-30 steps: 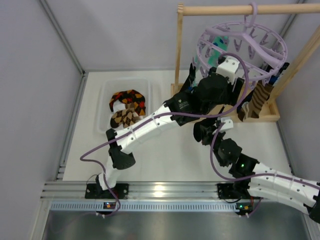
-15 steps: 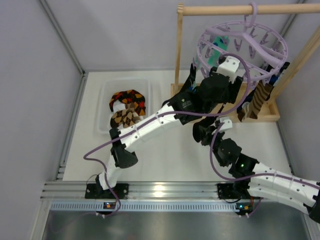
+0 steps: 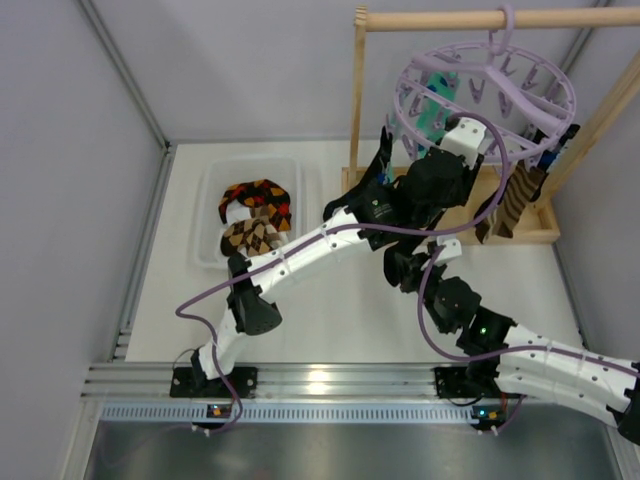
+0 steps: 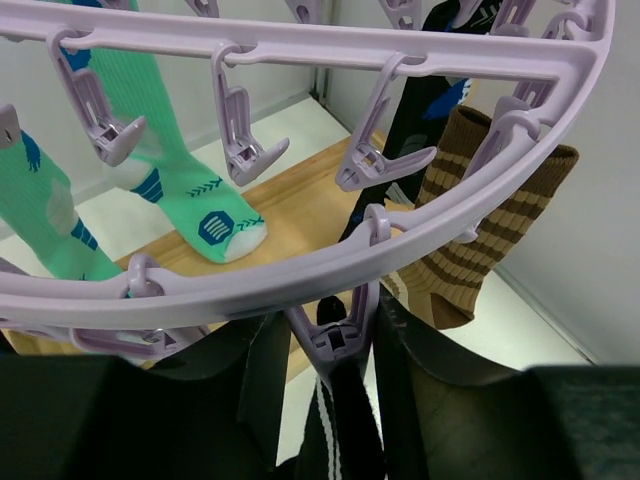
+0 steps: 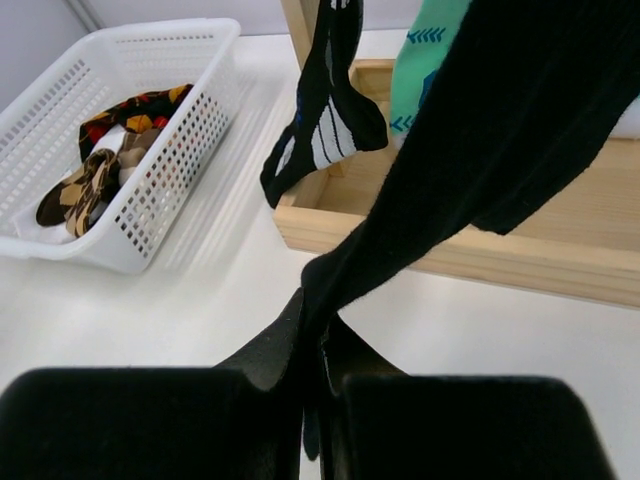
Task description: Remove the socks clipped to the hanger
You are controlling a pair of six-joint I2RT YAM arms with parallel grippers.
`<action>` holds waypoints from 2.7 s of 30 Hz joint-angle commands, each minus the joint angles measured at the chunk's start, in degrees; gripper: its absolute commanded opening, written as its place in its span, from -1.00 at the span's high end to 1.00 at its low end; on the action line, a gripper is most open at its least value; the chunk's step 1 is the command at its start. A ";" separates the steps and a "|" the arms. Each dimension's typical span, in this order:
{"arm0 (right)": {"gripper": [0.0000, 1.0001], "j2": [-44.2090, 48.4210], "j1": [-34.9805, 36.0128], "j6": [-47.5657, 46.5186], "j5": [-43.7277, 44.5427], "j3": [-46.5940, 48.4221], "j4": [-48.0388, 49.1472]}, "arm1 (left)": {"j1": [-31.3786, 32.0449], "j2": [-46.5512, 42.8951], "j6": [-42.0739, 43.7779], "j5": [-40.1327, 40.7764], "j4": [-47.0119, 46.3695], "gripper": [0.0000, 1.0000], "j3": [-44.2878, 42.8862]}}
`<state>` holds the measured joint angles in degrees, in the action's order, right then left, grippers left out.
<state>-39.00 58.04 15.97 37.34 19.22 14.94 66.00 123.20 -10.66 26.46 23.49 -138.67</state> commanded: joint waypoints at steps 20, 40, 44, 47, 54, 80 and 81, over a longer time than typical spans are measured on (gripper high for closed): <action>1.00 16.58 1.37 4.33 -0.08 -0.85 -13.17 | -0.78 -3.49 -0.33 1.23 -4.94 1.00 1.38; 1.00 16.14 1.37 17.09 3.09 -5.78 -18.37 | -1.75 -7.00 -3.67 -1.49 -4.77 1.00 2.52; 1.00 16.50 1.37 14.98 3.79 -3.15 -20.38 | -1.75 -9.11 -4.81 -3.08 -4.85 0.53 5.77; 1.00 16.59 1.37 13.04 4.93 -1.03 -22.05 | -1.75 -11.39 -4.38 -3.34 -4.77 0.14 9.54; 1.00 13.17 1.46 9.35 6.78 2.48 -23.20 | -1.75 -21.75 -1.21 1.92 -4.68 -0.60 24.30; 1.00 -47.98 -5.92 -10.95 -35.40 57.38 -11.94 | -10.71 -79.77 -19.49 27.42 25.56 -0.97 72.92; 1.00 -53.14 -6.18 -11.91 -36.02 60.81 -13.34 | -10.80 -80.82 -19.40 27.68 25.64 -0.97 73.80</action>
<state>-84.07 53.74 7.27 9.21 70.17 1.89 55.55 44.73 -29.34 53.67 45.95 -67.33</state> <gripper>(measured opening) 0.004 0.984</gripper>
